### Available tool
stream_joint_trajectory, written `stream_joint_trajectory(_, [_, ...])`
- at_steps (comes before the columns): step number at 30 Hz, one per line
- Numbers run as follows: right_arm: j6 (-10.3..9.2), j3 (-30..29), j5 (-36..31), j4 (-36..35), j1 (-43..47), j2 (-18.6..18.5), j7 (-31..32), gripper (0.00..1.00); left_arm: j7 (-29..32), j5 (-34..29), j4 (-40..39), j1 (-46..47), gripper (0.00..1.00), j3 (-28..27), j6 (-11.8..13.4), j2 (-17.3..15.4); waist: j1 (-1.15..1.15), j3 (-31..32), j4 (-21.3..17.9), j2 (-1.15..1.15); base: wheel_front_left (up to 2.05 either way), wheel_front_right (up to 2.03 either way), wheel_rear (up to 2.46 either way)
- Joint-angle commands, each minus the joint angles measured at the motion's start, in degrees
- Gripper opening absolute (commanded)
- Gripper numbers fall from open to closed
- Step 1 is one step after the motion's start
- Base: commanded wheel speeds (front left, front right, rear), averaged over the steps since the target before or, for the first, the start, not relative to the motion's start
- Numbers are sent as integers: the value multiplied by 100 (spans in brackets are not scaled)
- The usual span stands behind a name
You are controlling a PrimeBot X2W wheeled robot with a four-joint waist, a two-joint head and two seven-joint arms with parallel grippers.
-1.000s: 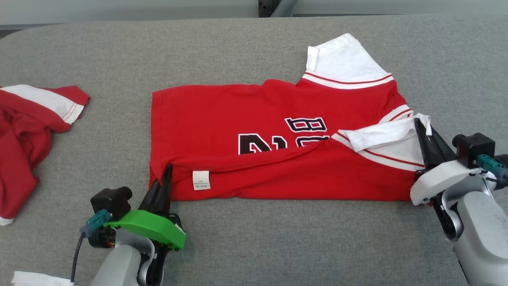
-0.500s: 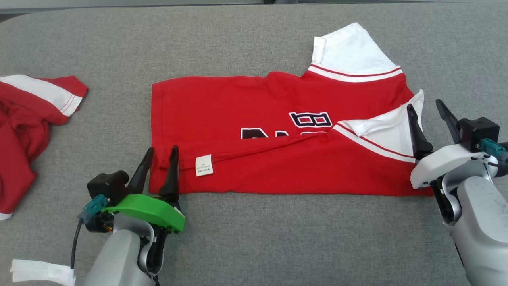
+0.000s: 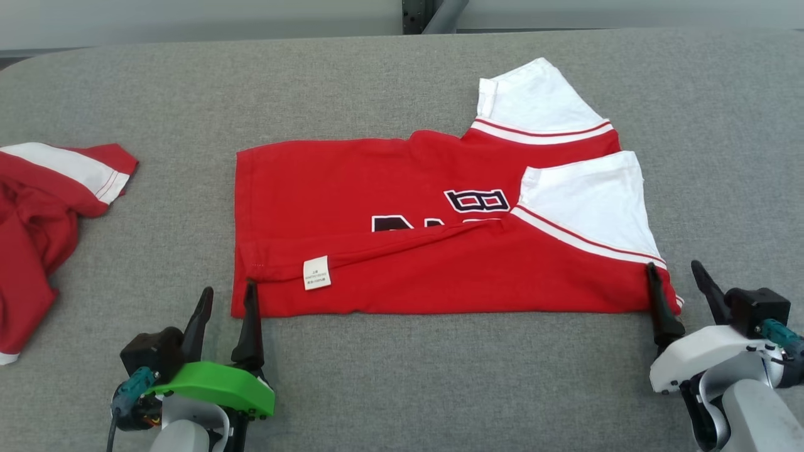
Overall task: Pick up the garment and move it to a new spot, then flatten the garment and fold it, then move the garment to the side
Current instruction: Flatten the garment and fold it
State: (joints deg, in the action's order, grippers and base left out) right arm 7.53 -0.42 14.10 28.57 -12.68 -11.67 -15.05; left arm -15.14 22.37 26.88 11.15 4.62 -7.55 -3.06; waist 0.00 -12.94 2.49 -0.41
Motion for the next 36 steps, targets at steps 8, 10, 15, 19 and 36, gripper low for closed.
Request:
stream_joint_trajectory(8, [-8,89,363,385,82,83,-17,100,1,47,-6,-98,100,157,13,8,0,55,-20,41,0,0,0])
stream_joint_trajectory(10, [-8,112,392,476,69,83,-17,100,0,45,-4,-82,100,188,13,8,0,54,-2,41,0,0,0])
stream_joint_trajectory(15, [-8,265,489,929,9,58,4,34,1,55,5,-49,100,223,13,10,0,52,77,41,0,0,0])
stream_joint_trajectory(19, [-10,313,559,1034,20,25,5,0,1,48,26,-94,100,187,13,10,0,70,101,41,0,0,0])
stream_joint_trajectory(36, [-9,314,474,228,-110,-56,-9,0,0,150,529,163,100,92,13,9,0,-114,-82,41,0,0,0])
